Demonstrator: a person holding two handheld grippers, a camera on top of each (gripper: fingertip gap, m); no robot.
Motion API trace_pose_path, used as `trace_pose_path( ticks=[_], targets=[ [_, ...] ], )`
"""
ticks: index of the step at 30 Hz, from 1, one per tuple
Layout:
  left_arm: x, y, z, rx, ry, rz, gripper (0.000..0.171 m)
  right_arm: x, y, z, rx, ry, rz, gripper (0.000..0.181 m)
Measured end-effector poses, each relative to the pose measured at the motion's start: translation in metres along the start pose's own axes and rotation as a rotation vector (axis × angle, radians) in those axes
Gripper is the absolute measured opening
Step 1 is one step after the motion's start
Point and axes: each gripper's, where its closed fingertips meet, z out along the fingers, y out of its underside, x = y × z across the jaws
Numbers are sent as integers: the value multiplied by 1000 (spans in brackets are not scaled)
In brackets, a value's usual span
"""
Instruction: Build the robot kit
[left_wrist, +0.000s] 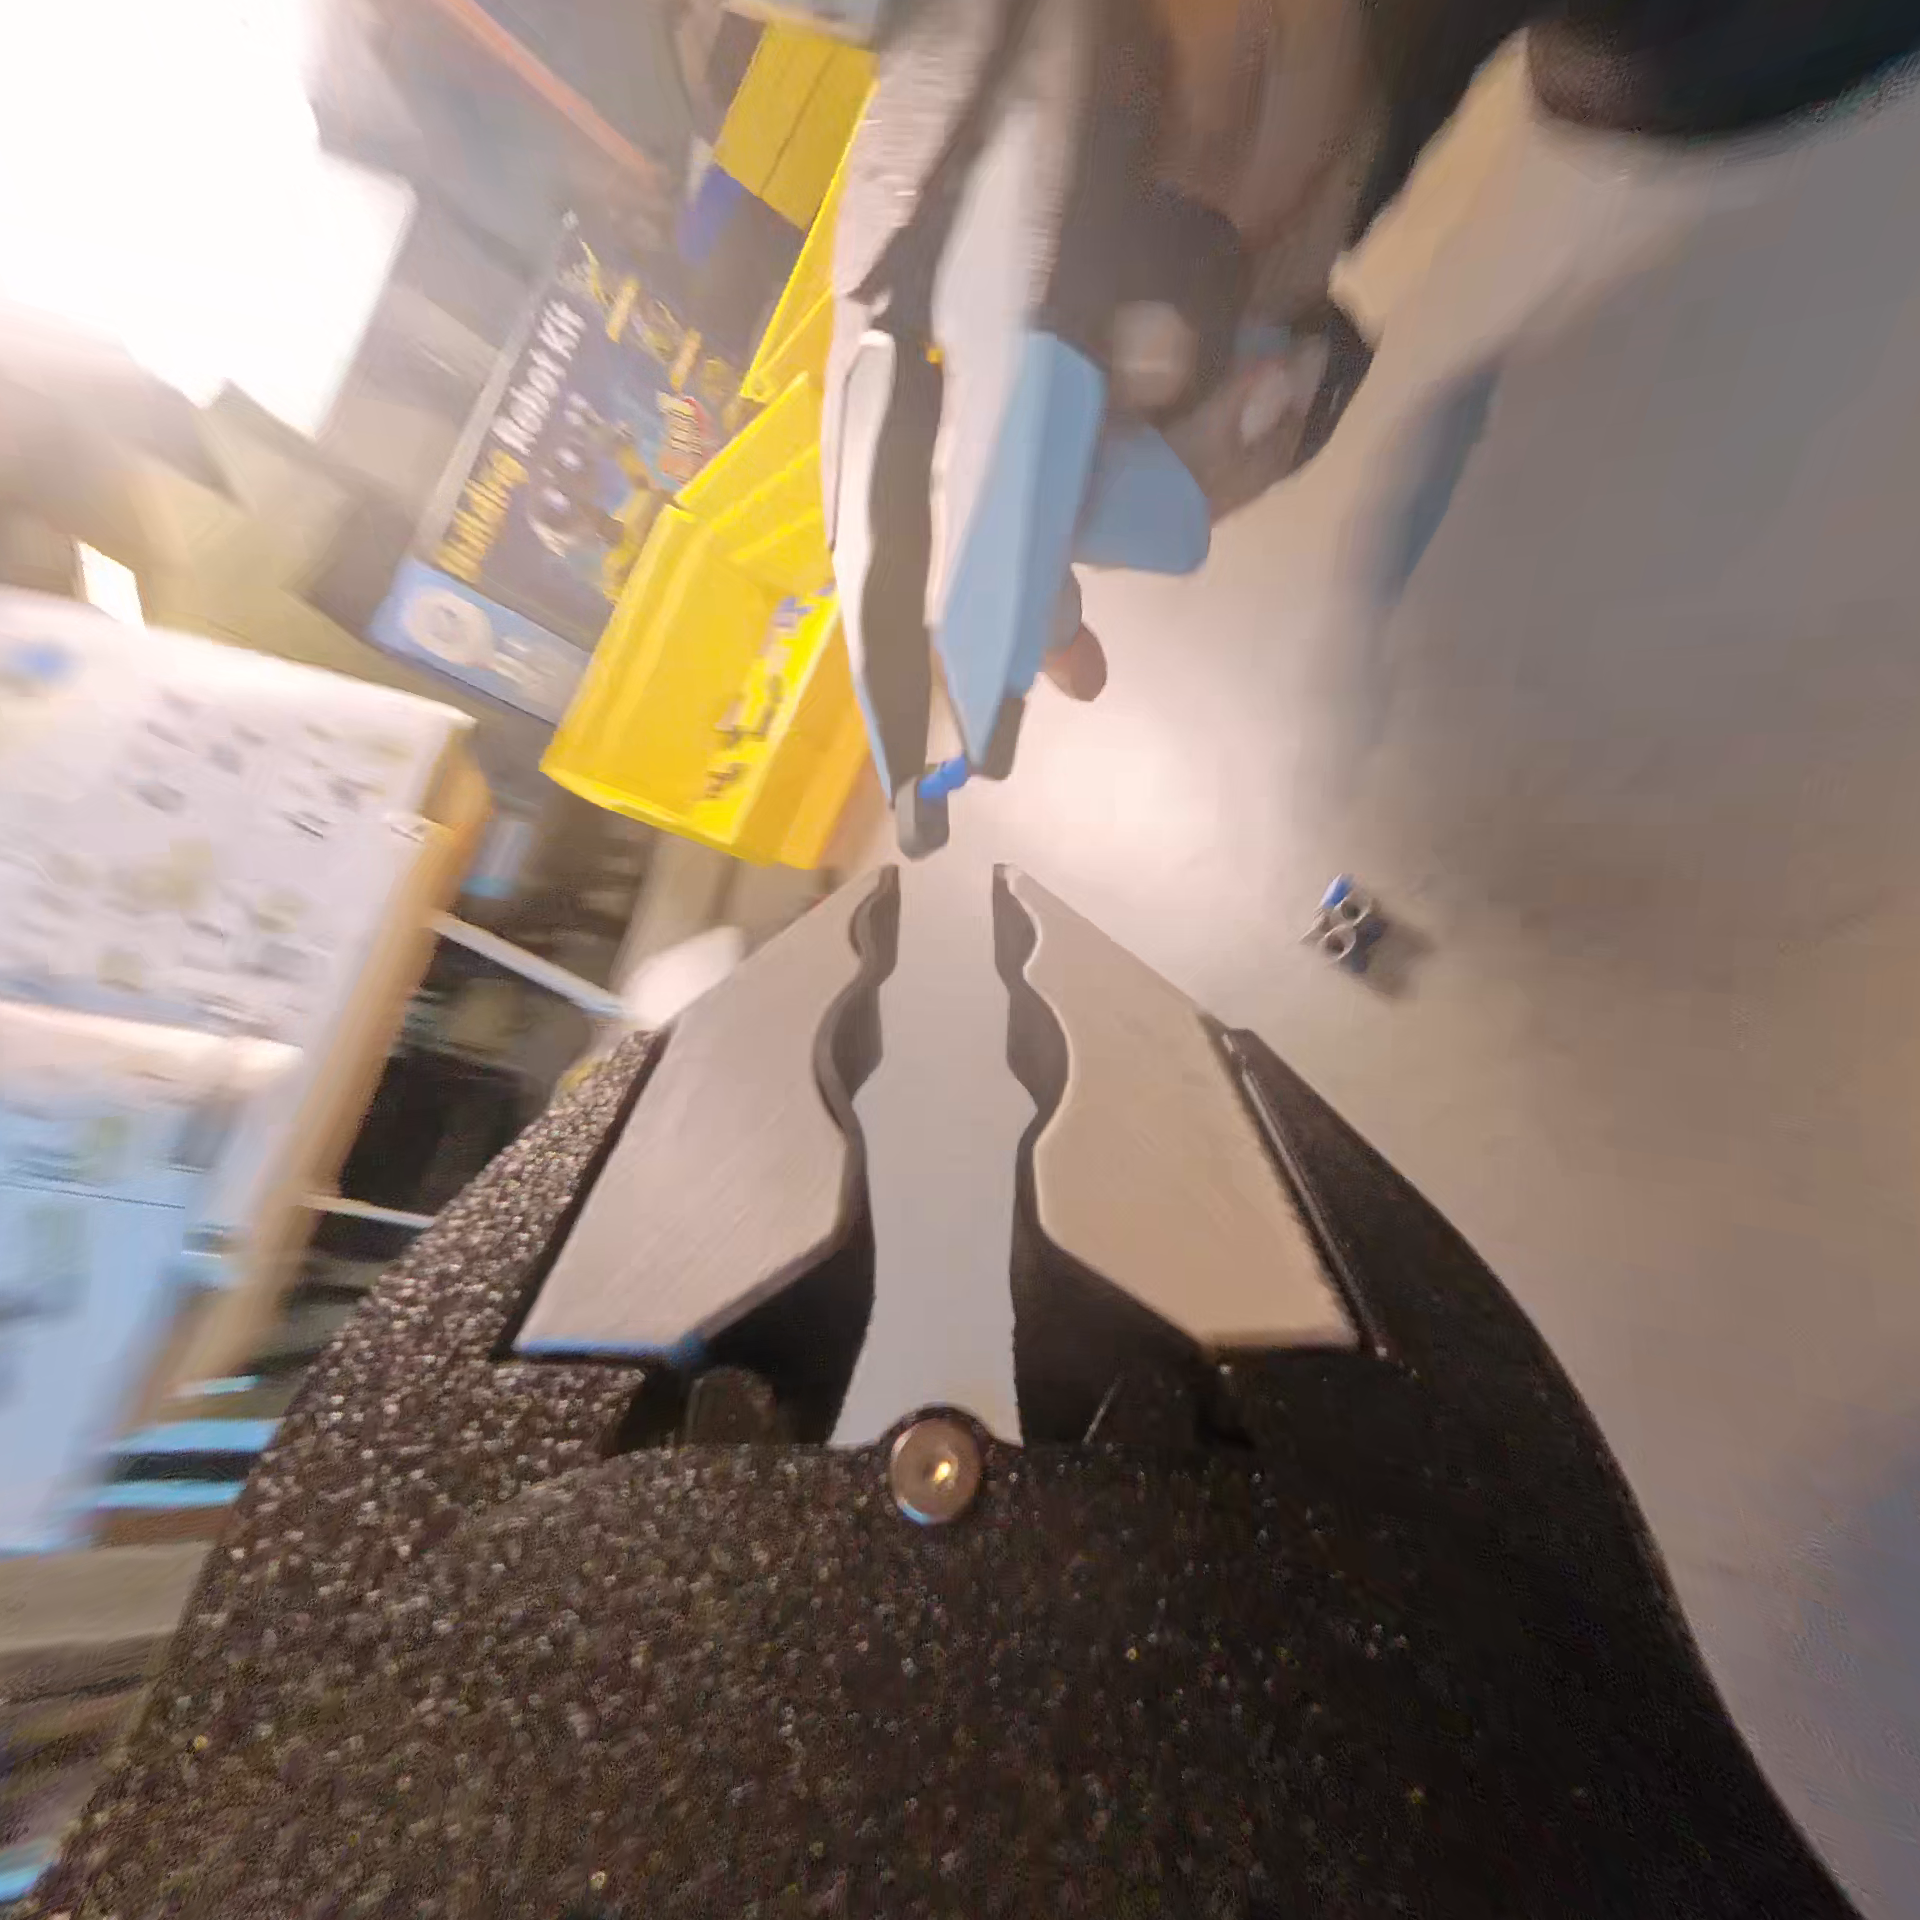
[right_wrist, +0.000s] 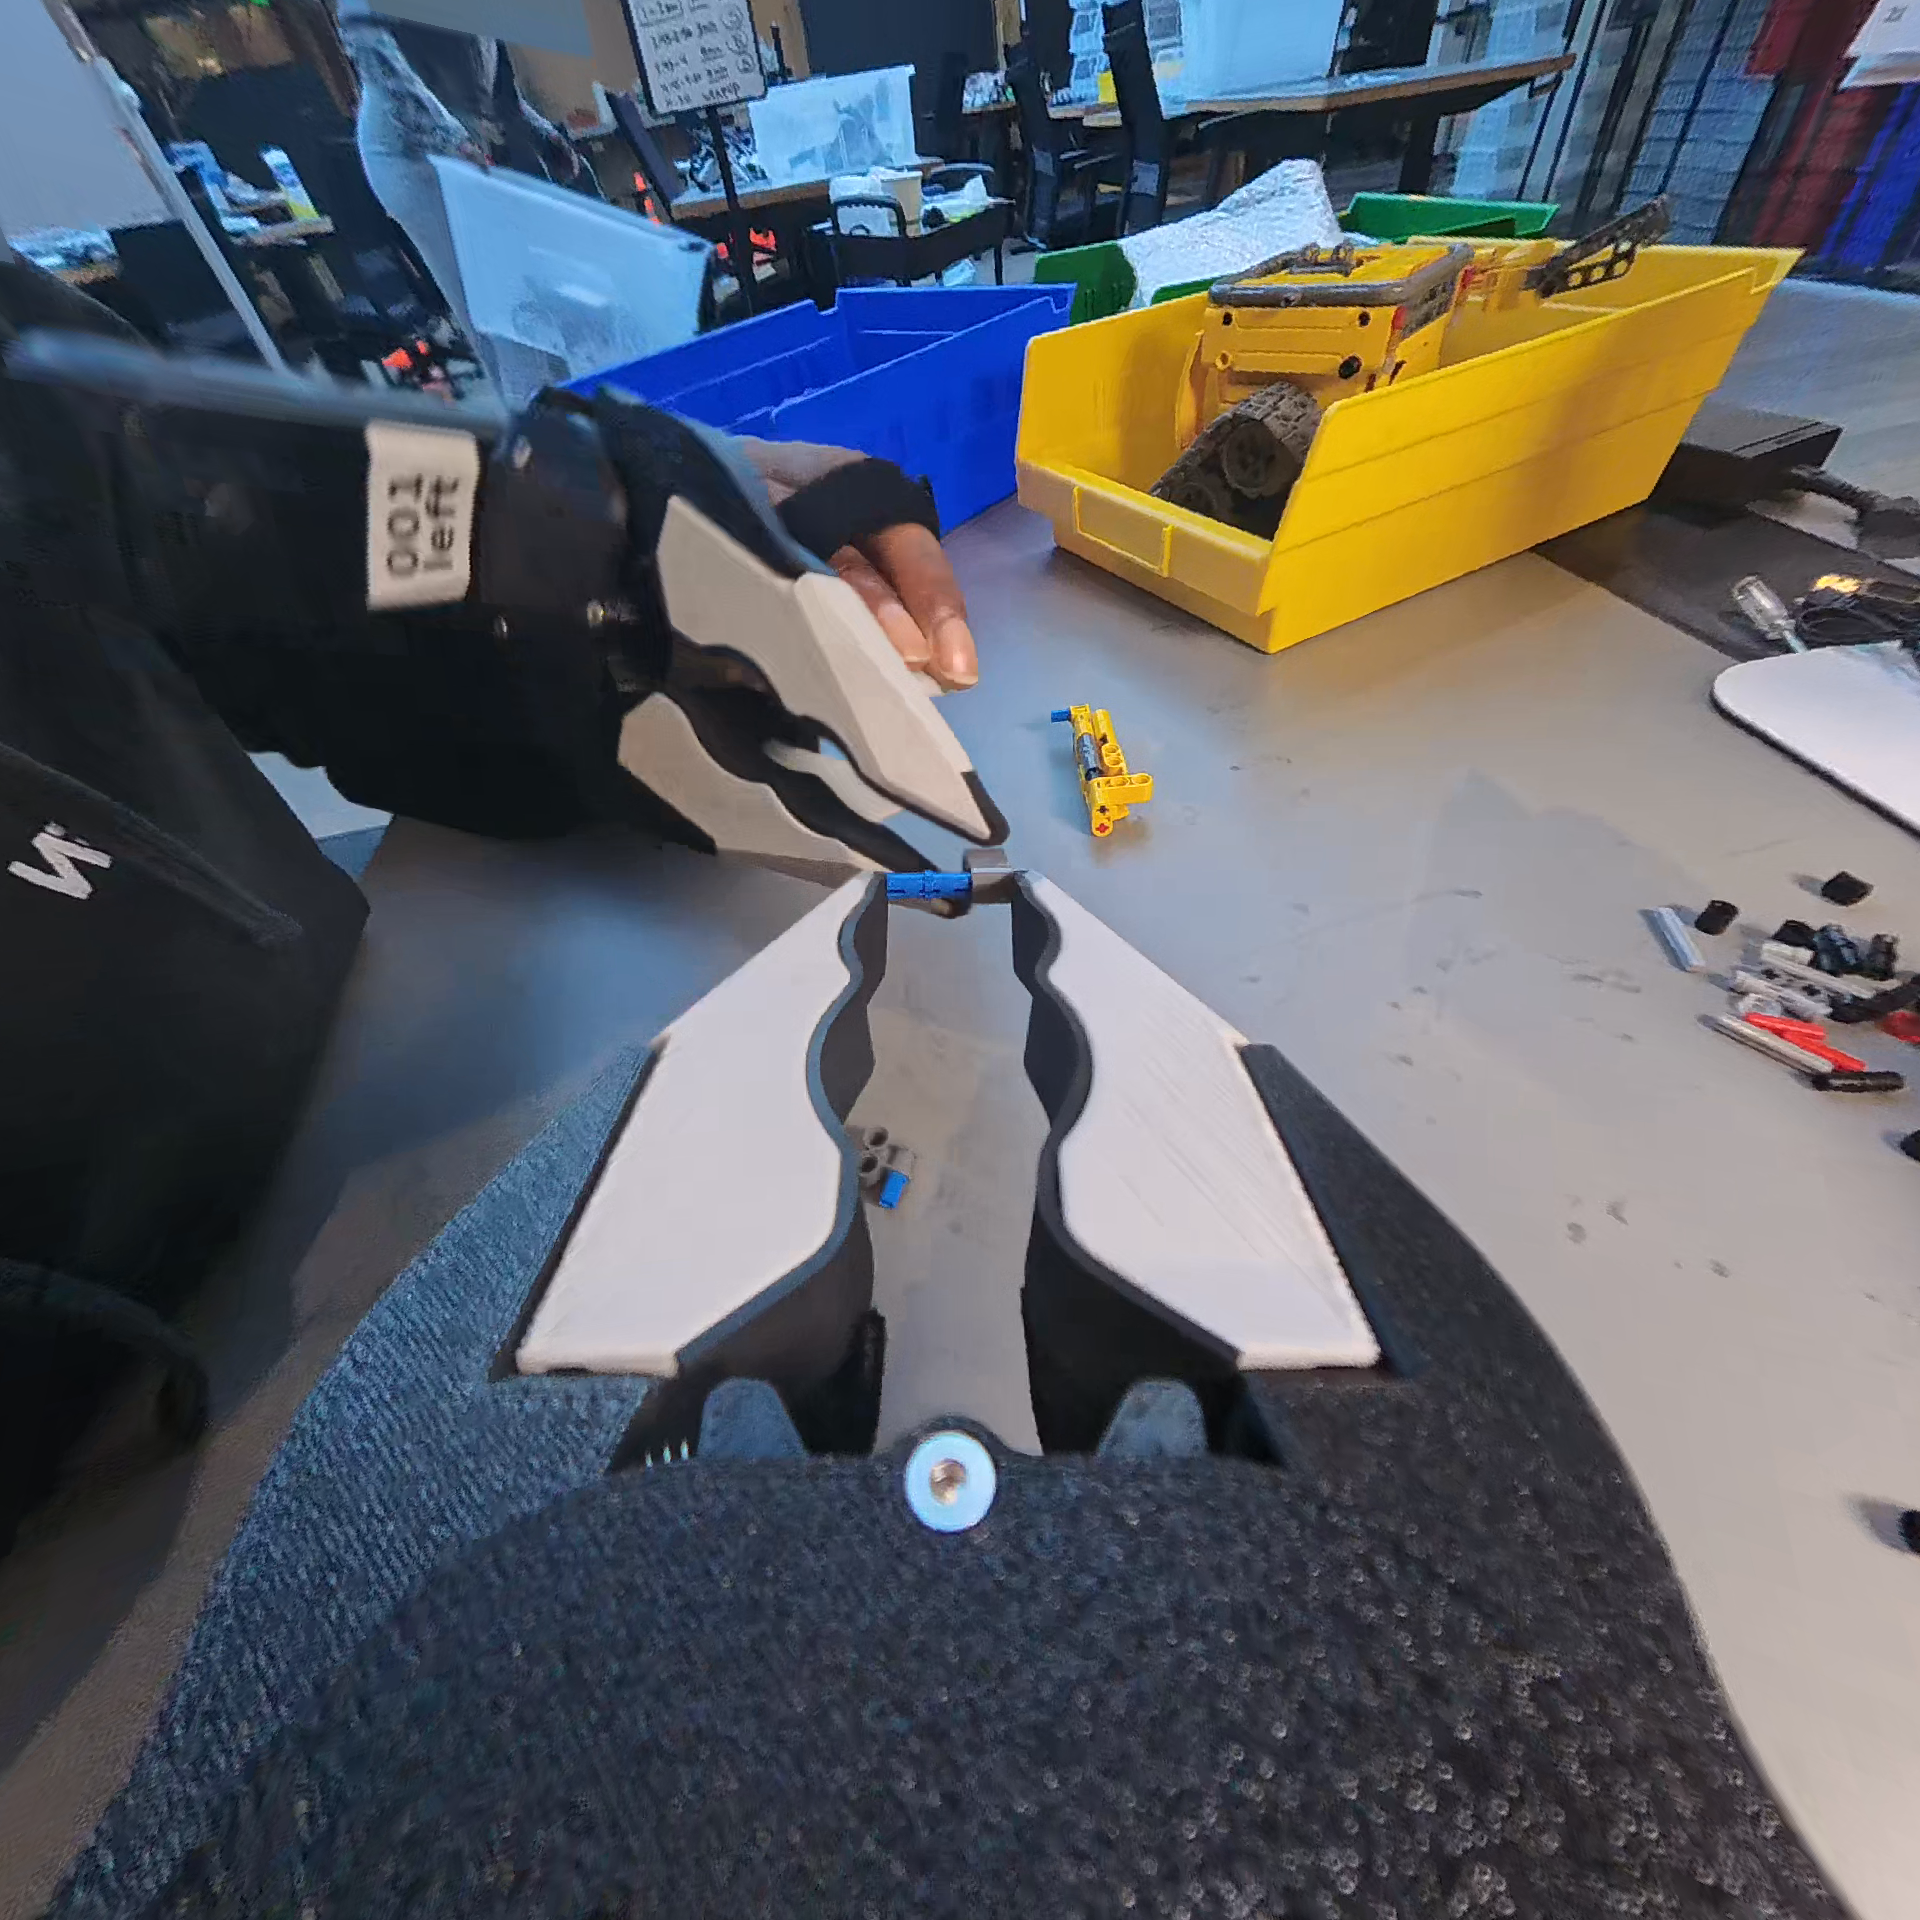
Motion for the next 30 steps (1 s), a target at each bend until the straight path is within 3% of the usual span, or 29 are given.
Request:
trace_pose_path(
  ticks=[5, 8, 13, 22, 30],
  targets=[
    [-17, -17, -20, 287, 423, -944, 29, -10, -22, -11, 109, 25, -195, 24],
    [-26, -31, -31, 464, 628, -1279, 26, -23, -30, -8, 142, 32, -315, 23],
    [-15, -42, -32, 475, 756, -1359, 10, -32, -30, -2, 131, 66, -454, 23],
    [-14, -40, -32, 542, 967, -1675, 7, -33, -23, 1, 86, 104, -587, 24],
    [-5, -42, -33, 513, 1052, -1711, 7, -39, -18, 0, 63, 77, -630, 23]
  ],
)
